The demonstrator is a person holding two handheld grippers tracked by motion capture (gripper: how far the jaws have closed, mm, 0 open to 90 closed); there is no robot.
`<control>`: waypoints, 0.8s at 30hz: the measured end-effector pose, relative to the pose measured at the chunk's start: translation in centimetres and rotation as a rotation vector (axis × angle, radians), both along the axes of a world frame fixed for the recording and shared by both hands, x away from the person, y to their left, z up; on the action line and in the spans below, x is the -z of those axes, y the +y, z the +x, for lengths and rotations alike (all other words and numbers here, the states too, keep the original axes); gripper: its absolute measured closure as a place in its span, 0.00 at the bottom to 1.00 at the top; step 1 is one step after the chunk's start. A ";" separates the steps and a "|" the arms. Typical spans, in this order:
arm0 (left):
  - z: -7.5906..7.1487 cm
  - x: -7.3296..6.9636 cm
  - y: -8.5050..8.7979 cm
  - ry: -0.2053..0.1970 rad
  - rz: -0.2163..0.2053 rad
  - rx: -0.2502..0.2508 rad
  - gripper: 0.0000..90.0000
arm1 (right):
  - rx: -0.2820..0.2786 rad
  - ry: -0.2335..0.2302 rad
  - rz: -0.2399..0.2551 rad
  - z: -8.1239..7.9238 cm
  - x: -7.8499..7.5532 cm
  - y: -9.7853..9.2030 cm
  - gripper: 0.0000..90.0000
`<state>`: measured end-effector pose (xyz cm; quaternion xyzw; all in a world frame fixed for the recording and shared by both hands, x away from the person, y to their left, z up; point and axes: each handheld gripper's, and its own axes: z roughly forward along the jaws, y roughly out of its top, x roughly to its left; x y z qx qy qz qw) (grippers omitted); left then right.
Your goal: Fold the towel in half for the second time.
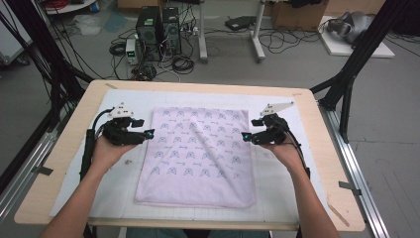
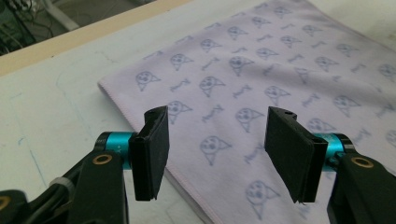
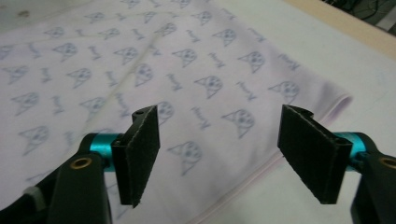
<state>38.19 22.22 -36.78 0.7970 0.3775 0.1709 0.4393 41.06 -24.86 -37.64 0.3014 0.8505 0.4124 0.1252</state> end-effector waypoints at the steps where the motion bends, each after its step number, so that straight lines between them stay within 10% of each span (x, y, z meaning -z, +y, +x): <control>1: 0.6 0.0 -0.2 -0.001 0.007 0.002 0.45 | 0.013 0.001 0.004 0.7 0.0 0.0 0.34; 7: 3.7 1.3 -0.2 0.019 0.014 -0.055 0.49 | 0.073 0.001 -0.007 3.8 1.0 0.4 0.36; 14: 5.7 4.3 -0.3 0.037 0.140 -0.136 0.55 | 0.134 0.074 -0.052 5.6 4.0 0.2 0.39; 24: 6.7 6.6 -0.7 0.097 0.078 -0.141 0.54 | 0.202 0.090 -0.068 6.1 6.2 0.4 0.41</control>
